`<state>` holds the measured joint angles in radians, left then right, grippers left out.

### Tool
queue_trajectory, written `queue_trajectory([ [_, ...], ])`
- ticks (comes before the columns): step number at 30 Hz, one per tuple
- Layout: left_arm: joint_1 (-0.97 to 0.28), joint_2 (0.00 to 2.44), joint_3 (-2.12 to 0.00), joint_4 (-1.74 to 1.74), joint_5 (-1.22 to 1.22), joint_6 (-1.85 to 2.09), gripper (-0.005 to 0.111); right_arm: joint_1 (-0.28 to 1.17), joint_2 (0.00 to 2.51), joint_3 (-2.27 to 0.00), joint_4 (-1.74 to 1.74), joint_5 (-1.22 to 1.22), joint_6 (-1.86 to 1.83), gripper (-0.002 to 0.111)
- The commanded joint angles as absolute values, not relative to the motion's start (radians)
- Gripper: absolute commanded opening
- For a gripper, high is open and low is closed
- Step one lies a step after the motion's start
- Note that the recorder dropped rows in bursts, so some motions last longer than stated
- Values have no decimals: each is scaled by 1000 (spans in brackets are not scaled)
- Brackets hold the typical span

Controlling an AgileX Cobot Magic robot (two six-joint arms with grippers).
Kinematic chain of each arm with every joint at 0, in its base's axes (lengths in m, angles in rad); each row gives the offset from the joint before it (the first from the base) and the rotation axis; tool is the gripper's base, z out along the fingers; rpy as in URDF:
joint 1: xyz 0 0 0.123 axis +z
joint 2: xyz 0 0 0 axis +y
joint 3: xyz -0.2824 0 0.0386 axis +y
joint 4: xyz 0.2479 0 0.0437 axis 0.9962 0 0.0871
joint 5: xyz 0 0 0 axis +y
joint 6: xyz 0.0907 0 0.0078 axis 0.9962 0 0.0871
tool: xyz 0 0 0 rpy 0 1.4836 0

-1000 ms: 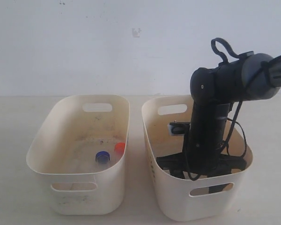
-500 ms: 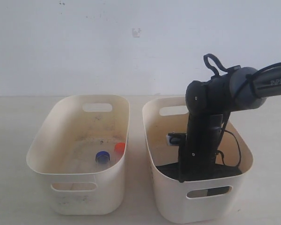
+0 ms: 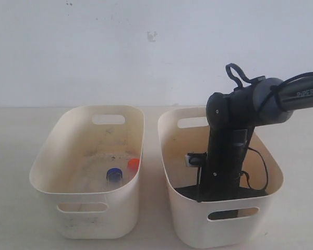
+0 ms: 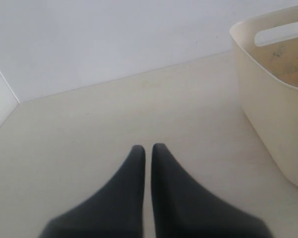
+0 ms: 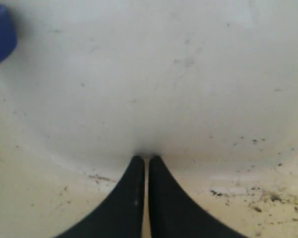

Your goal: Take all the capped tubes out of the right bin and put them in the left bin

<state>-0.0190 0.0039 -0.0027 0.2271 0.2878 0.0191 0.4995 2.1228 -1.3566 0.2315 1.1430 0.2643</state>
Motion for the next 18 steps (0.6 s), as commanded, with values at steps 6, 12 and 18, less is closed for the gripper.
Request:
queue_trajectory([
  [6,-21,0,0,229,284,20,4,499,2112,-1338,227,1004,277,0],
  [12,-21,0,0,229,284,20,4,499,2025,-1338,227,924,288,0],
  [18,-21,0,0,229,284,20,4,499,1992,-1338,227,868,293,0],
])
